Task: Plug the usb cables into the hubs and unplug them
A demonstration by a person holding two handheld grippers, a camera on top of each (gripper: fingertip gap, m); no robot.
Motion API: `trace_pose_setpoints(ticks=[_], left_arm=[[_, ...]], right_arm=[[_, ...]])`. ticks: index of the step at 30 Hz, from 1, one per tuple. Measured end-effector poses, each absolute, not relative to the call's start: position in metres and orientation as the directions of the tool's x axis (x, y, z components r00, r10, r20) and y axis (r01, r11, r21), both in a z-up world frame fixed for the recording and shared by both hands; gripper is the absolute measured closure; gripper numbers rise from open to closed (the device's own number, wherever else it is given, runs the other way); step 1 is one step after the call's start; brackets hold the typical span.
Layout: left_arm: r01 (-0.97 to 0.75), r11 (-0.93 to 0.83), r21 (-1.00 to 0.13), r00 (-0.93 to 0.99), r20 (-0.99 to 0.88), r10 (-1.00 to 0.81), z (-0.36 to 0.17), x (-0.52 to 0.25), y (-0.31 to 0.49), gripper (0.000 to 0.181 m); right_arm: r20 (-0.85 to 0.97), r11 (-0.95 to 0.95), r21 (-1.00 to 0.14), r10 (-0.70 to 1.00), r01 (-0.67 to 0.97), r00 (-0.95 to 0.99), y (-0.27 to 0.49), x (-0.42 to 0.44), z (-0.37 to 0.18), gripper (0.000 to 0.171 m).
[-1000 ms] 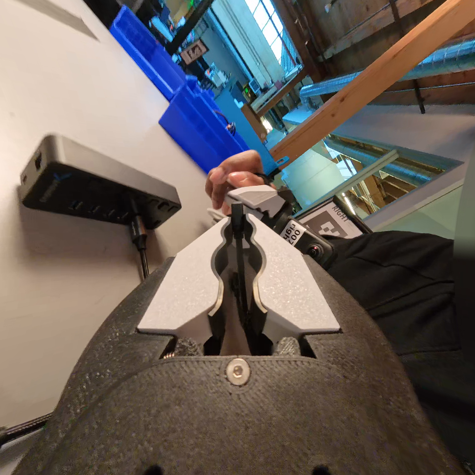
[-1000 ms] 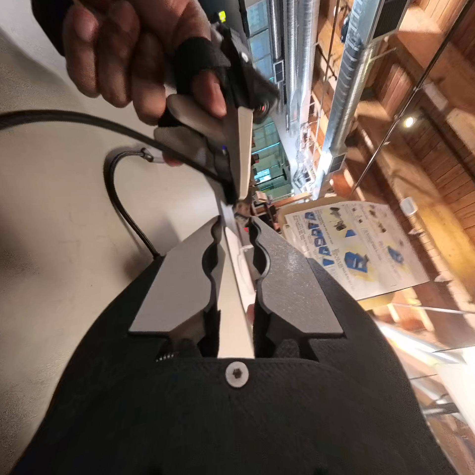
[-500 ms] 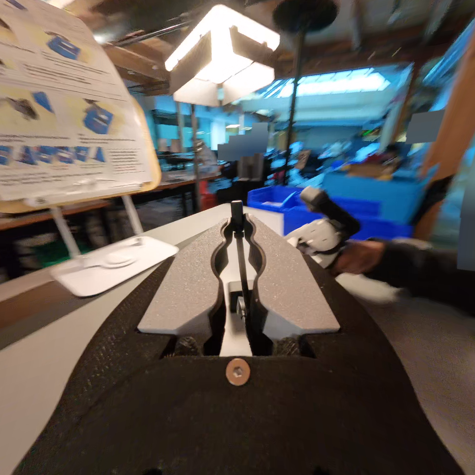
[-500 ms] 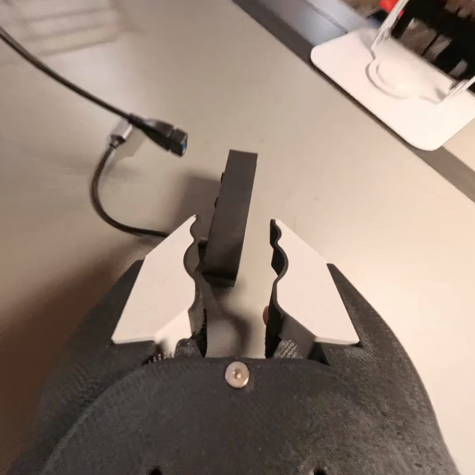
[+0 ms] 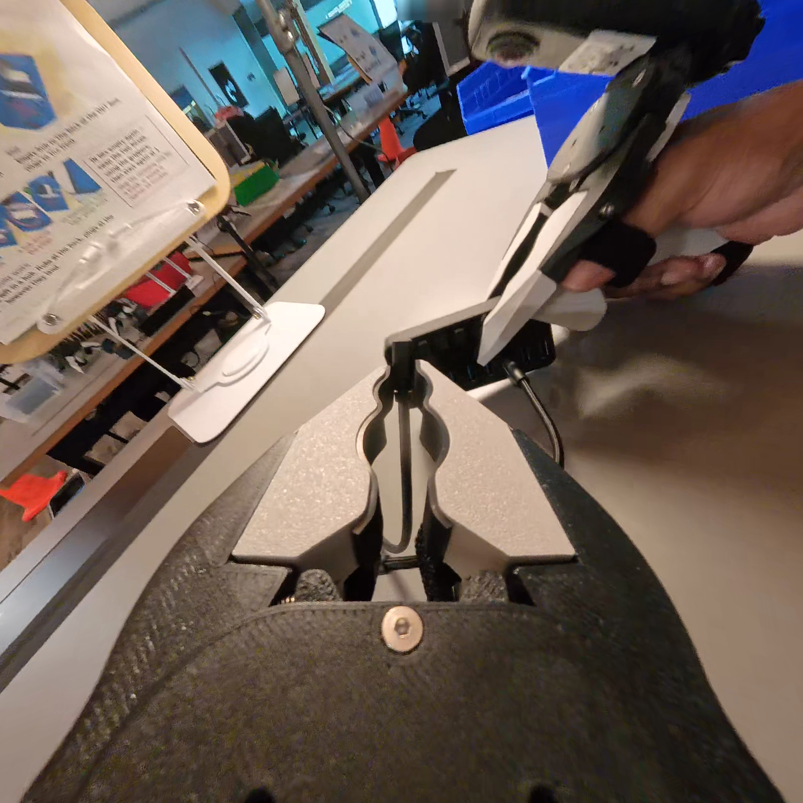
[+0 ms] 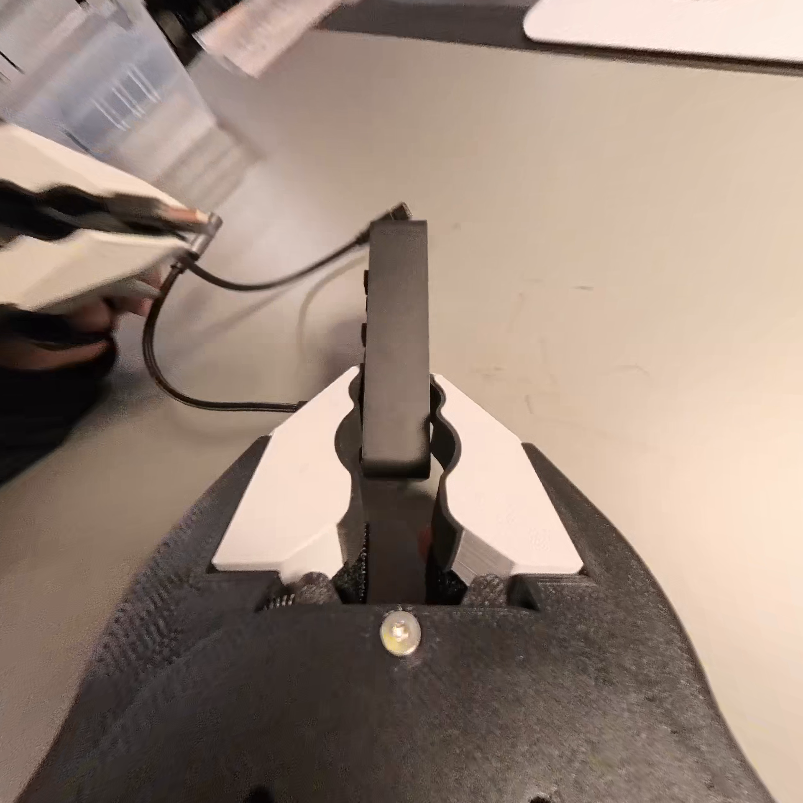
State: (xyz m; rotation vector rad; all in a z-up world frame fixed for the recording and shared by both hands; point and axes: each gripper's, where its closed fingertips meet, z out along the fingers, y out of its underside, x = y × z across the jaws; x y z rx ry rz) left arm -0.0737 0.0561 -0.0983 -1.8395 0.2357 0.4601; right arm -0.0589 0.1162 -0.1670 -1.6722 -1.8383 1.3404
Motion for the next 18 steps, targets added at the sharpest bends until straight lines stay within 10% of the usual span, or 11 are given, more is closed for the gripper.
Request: trace_pose_setpoints(ticks=[12, 18], left_arm=[[-0.048, -0.064, -0.997, 0.984, -0.059, 0.17, -0.051, -0.132, 0.014, 0.172], [-0.203, -0.178, -0.963, 0.973, -0.219, 0.071, -0.085, -0.094, 0.045, 0.172]], right_arm=[[-0.504, -0.28, -0.849, 0.68, 0.447, -0.532, 0.093, -0.033, -0.111, 0.146], [-0.56, -0.393, -0.828, 0.632, 0.401, -0.536, 0.094, -0.033, -0.092, 0.146]])
